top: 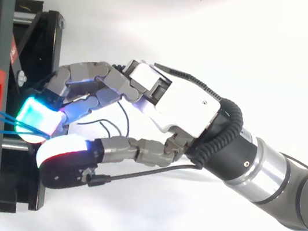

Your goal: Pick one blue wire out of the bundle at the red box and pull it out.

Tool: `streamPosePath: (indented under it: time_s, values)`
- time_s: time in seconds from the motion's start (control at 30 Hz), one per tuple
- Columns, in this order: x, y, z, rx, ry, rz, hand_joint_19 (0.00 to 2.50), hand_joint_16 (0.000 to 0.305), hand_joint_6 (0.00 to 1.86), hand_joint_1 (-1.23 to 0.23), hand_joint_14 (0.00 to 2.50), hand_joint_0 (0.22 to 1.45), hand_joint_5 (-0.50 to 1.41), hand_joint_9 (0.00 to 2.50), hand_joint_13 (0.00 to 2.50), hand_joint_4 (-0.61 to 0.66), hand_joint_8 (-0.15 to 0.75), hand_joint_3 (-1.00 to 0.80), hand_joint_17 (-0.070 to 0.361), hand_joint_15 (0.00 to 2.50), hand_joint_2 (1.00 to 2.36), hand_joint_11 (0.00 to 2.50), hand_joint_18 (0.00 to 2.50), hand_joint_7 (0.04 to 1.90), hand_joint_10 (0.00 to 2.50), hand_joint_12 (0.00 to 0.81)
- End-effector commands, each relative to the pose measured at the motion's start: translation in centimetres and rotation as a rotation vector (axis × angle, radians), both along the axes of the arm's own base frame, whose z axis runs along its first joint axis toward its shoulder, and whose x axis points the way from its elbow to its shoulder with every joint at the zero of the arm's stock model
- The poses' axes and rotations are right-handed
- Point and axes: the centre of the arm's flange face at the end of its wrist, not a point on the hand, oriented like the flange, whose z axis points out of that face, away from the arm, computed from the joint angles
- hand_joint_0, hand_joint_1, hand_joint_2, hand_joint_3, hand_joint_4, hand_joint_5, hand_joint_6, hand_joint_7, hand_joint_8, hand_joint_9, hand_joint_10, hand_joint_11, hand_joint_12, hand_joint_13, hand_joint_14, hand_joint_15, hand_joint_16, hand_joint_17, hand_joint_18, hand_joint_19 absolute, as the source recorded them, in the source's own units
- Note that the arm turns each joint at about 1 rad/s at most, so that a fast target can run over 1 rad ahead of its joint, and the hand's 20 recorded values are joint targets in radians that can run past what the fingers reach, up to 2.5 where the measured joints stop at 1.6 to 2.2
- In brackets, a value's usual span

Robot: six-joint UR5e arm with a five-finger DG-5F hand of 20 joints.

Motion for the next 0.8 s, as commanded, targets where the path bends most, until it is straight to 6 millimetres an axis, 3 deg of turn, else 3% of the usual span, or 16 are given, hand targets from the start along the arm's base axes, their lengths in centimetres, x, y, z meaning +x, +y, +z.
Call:
streamPosePath:
  time_s: [0.0,0.47,0.77]
  values:
    - [0.0,0.0,-0.01,0.001,0.0,0.001,0.56,0.042,0.83,-0.6,0.02,0.59,-0.13,1.06,0.61,0.15,0.247,-0.45,0.095,0.43,1.0,0.67,0.55,0.97,0.02,0.348]
    - [0.01,0.01,0.01,-0.002,0.0,0.0,0.53,0.043,0.88,-0.82,0.02,0.63,-0.15,0.98,0.6,0.11,0.248,-0.25,0.097,0.43,1.01,0.7,0.57,0.95,0.02,0.356]
    - [0.0,0.0,-0.01,-0.001,0.001,0.0,0.49,0.043,0.91,-0.9,0.02,0.68,-0.18,0.88,0.56,0.06,0.239,-0.23,0.096,0.43,1.02,0.72,0.55,0.92,0.02,0.351]
